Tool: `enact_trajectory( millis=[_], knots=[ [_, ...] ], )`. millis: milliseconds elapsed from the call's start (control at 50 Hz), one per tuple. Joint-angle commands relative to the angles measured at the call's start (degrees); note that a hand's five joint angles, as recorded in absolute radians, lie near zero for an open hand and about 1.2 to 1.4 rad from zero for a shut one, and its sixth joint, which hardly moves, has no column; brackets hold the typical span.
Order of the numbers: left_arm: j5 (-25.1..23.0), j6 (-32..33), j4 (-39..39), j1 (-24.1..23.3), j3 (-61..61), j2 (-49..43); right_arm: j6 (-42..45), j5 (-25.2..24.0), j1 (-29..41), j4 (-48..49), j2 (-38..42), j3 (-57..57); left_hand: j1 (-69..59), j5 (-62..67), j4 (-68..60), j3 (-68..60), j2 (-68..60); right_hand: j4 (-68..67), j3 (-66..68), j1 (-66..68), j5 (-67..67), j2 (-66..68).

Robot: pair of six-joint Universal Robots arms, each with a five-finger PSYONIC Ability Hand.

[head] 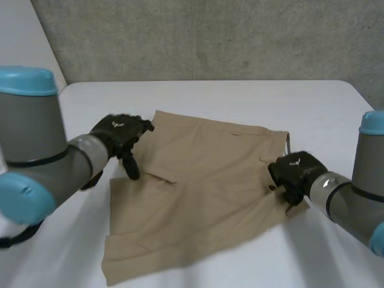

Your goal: Fold the shorts.

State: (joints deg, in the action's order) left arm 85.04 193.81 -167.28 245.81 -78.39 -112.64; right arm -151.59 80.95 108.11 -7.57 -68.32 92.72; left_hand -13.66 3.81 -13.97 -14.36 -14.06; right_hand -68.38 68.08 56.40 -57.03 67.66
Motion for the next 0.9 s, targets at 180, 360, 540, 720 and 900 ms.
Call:
enact_trajectory(
  millis=[180, 360, 540, 720, 900],
  knots=[
    [0.2, -13.2, 4.1, -5.3, -29.4, 18.8, -11.1, 0.6, 0.1, 3.1, 4.7, -5.7, -11.7, 11.5, -11.4, -11.0, -11.3, -11.6, 11.9, 23.6, -13.0, 12.3],
    [0.4, -13.4, 3.4, -3.8, -32.4, 18.0, -11.7, 2.1, 0.3, 5.1, 5.0, -5.4, -13.4, 13.2, -13.1, -12.7, -13.0, -11.6, 11.9, 23.6, -13.0, 12.3],
    [1.7, -13.1, -4.8, -3.7, -32.4, 12.1, -11.7, 2.1, 0.3, 5.1, 4.9, -4.9, -36.9, 36.7, -36.6, -36.2, -36.5, -11.6, 11.9, 23.6, -13.0, 12.3],
    [7.1, -12.2, -9.2, -4.2, -29.9, 6.2, -11.6, 2.2, 0.0, 5.4, 4.4, -5.0, -41.8, 41.7, -41.5, -41.1, -41.4, -11.6, 11.9, 23.6, -13.0, 12.3],
    [6.9, -12.3, -8.9, -4.8, -29.5, 4.8, -11.0, 2.3, 0.1, 5.9, 4.5, -5.2, -27.2, 27.0, -26.9, -26.5, -26.8, -11.6, 11.9, 23.6, -13.0, 12.3]
  ],
)
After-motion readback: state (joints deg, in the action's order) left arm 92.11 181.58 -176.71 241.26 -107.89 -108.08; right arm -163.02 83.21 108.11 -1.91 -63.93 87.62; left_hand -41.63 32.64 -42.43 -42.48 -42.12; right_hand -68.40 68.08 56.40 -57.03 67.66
